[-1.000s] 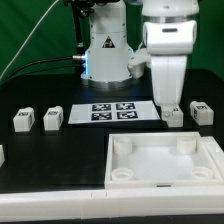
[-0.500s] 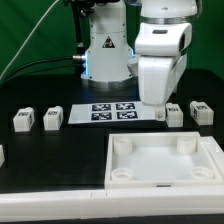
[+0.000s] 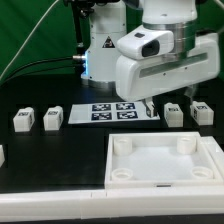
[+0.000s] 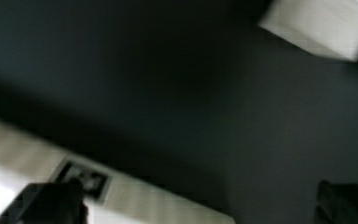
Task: Assemble one leg
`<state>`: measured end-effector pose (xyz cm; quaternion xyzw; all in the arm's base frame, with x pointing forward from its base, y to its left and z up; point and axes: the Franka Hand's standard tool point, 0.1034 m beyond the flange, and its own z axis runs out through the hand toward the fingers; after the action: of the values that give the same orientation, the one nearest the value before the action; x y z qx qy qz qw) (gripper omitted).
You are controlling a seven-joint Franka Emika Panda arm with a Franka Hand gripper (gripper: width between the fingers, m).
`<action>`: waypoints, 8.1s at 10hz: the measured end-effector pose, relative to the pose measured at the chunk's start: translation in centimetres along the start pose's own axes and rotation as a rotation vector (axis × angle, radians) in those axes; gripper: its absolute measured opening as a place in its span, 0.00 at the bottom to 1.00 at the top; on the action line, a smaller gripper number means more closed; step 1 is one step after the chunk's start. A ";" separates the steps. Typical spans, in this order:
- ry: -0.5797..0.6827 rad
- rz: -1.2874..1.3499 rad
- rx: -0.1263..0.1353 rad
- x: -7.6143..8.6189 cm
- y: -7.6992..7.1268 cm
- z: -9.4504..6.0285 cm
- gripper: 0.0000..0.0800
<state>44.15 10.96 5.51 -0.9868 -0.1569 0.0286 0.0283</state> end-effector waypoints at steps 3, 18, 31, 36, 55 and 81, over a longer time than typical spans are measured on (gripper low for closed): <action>-0.010 0.213 0.009 -0.5 -3.9 0.8 0.81; -0.666 0.218 0.021 -2.2 -9.4 2.5 0.81; -0.871 0.204 0.039 -3.1 -9.5 5.6 0.81; -0.871 0.210 0.039 -3.1 -9.3 5.6 0.36; -0.306 0.264 0.017 -0.4 -3.9 -4.0 0.37; 0.463 0.014 -0.050 16.5 4.9 -8.7 0.37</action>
Offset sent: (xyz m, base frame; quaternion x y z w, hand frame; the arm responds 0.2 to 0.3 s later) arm -0.0114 0.0482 -0.0050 0.0013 0.0049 0.0993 0.9950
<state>61.86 11.06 13.06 -0.9685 -0.1403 -0.2021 0.0386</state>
